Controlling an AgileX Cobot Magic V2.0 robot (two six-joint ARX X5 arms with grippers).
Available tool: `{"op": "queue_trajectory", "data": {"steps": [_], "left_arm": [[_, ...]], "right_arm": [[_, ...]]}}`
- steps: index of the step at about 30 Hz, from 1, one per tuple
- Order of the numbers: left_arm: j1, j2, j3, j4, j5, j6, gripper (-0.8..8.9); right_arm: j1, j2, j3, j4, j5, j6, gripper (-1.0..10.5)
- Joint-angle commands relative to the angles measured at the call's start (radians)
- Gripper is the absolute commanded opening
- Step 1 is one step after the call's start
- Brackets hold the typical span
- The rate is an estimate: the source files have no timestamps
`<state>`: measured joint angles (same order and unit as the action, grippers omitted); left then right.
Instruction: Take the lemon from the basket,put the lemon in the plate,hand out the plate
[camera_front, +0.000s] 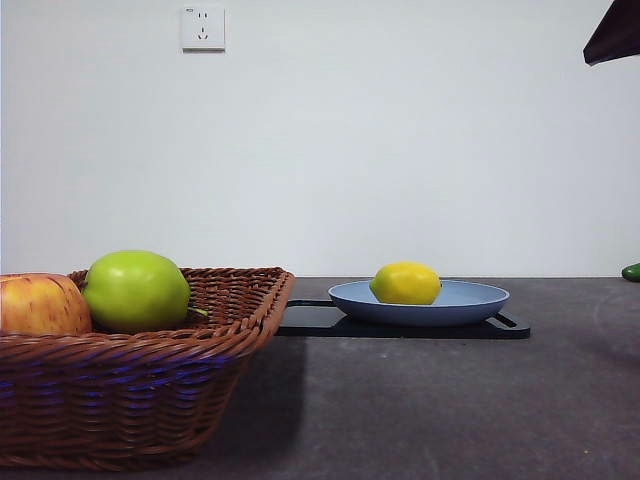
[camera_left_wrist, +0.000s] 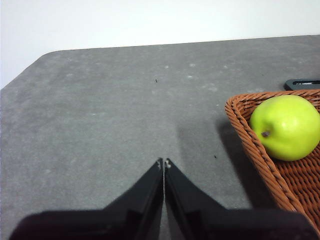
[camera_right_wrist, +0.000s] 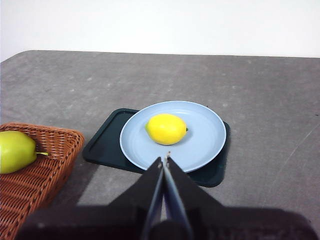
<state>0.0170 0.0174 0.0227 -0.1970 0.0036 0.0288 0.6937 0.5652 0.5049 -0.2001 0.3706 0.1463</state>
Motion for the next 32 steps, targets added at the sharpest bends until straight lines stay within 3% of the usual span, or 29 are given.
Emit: {"op": "queue_trajectory", "data": {"steps": [1,25,29,32], "left_arm": [[0.003,-0.002,-0.005,-0.002,0.001,-0.009,0.08],[0.003,-0.002,-0.005,-0.002,0.001,-0.009,0.08],[0.003,-0.002,-0.005,-0.001,0.001,-0.009,0.08],[0.003,-0.002,-0.005,-0.001,0.001,-0.009,0.08]], "right_arm": [[0.007,0.003,0.013,0.012,0.003,0.010,0.0],[0.007,-0.014,0.013,0.004,0.003,0.004,0.0],[-0.074,-0.096,0.006,-0.050,0.010,-0.079,0.0],[-0.205,-0.159,-0.026,-0.082,-0.107,-0.082,0.0]]}}
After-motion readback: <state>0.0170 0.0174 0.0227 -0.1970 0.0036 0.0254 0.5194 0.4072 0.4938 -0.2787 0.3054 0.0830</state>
